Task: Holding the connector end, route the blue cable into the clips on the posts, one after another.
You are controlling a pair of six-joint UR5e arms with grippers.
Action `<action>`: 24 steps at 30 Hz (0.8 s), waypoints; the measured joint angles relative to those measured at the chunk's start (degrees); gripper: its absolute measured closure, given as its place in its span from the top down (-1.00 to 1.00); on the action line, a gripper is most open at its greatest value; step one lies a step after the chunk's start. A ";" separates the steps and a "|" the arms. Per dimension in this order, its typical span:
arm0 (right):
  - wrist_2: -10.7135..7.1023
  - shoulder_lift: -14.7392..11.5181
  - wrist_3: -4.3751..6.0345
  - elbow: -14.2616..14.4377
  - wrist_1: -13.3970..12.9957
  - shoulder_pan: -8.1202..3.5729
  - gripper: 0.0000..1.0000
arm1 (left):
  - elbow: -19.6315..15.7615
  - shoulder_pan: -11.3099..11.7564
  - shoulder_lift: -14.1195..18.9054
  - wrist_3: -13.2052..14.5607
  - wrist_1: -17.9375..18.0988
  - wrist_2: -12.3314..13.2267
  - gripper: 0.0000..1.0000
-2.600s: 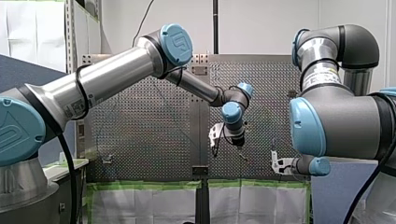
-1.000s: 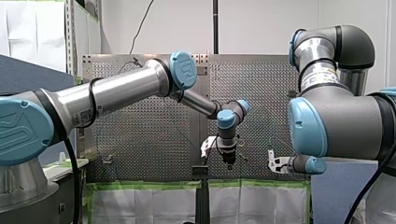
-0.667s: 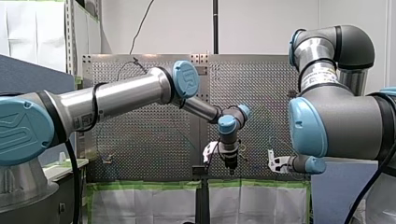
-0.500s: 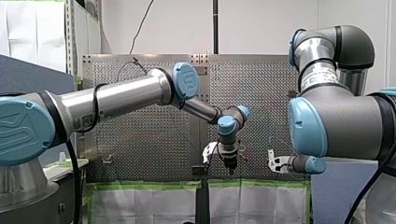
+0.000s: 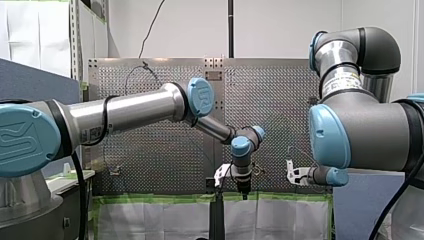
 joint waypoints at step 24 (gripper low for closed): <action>0.00 0.00 0.26 -0.04 0.01 0.15 -1.00 | 0.22 2.16 -1.78 -0.91 4.90 0.01 1.00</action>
